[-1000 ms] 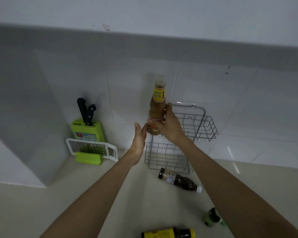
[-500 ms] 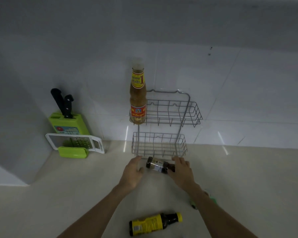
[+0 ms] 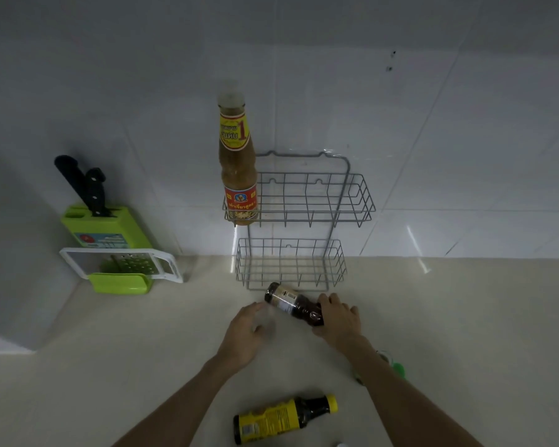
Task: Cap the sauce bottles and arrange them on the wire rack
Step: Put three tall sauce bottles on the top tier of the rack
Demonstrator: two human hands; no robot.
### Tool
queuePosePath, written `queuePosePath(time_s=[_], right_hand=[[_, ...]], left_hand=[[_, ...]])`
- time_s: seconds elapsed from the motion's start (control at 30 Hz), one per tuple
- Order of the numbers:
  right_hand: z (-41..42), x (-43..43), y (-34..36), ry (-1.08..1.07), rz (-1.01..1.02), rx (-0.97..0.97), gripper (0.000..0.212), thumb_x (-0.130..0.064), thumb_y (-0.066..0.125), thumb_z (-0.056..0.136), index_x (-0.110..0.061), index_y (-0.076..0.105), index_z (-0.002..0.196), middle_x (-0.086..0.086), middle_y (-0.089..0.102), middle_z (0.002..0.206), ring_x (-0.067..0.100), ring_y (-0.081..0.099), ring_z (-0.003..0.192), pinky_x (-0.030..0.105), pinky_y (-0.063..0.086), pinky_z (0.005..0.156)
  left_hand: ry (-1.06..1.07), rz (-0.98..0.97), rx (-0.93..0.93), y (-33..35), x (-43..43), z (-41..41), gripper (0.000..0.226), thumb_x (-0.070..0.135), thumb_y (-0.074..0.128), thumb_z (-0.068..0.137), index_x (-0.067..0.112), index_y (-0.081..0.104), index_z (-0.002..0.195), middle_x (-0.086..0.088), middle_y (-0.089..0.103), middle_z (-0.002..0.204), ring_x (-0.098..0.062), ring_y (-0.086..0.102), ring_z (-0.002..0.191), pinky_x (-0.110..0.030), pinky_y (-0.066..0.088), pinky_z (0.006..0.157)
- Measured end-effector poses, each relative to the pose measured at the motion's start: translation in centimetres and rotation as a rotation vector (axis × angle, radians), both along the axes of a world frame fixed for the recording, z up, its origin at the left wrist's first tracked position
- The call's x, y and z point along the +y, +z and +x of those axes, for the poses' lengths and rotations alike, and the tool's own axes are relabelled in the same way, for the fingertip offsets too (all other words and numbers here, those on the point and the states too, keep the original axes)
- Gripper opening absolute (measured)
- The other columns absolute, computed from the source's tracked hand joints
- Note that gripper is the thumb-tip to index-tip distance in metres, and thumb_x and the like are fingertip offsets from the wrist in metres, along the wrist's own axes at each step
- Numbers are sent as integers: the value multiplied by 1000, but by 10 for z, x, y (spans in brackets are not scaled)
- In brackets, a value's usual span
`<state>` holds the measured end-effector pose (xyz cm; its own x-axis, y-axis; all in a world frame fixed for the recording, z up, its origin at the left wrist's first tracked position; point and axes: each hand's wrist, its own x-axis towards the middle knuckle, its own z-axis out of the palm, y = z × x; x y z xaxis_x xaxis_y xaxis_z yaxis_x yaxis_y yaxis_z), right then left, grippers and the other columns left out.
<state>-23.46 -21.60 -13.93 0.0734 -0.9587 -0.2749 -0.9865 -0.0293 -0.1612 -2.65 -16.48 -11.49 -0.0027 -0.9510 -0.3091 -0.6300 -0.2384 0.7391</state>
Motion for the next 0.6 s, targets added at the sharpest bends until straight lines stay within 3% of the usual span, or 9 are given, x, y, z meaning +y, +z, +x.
queuePosePath(time_s=[0.1,0.17,0.23,0.33,0.4,0.5,0.6], right_hand=[[0,6,11,-103,-191,-178,45,-42,69,69,-26,58,110,-5,63,105,22,62,97,35,37,85],[2,10,19,-131,-369,-336,44,-39,75,64,-24,67,104,-3,69,94,23,66,86,33,44,77],[7,14,30,-134,-414,-495,44,-32,82,61,-19,71,102,-1,70,91,20,65,81,28,48,72],[17,22,48,-136,-448,-655,33,-26,87,59,-16,71,86,0,66,81,14,61,71,23,46,65],[19,23,58,-147,-451,-694,31,-27,87,60,-18,60,74,-1,58,74,11,56,64,20,41,60],[16,21,90,-125,-431,-712,35,-33,85,62,-22,54,73,-4,52,74,10,54,65,16,37,56],[14,18,141,-140,-506,-880,33,-35,82,66,-24,58,86,0,61,88,16,61,81,24,51,69]], left_hand=[[47,-12,16,3,-1,4,50,8,51,94,11,39,143,-7,42,149,-20,40,137,-15,23,103],[78,-19,34,5,-1,6,51,7,51,94,11,39,143,-7,42,149,-20,40,137,-14,23,102],[107,-31,57,9,0,9,51,6,51,95,12,40,144,-6,42,149,-20,39,138,-15,23,102],[160,-66,92,18,2,13,50,5,51,94,13,42,142,-5,43,149,-20,39,138,-18,24,105],[185,-99,122,27,2,15,49,3,51,93,13,44,140,-5,45,148,-20,40,137,-17,25,105],[213,-160,157,46,-1,19,49,3,51,94,13,43,141,-5,44,149,-20,39,138,-20,25,109],[229,-284,183,71,-12,22,49,2,52,93,12,43,140,-5,46,147,-20,41,137,-19,26,106]])
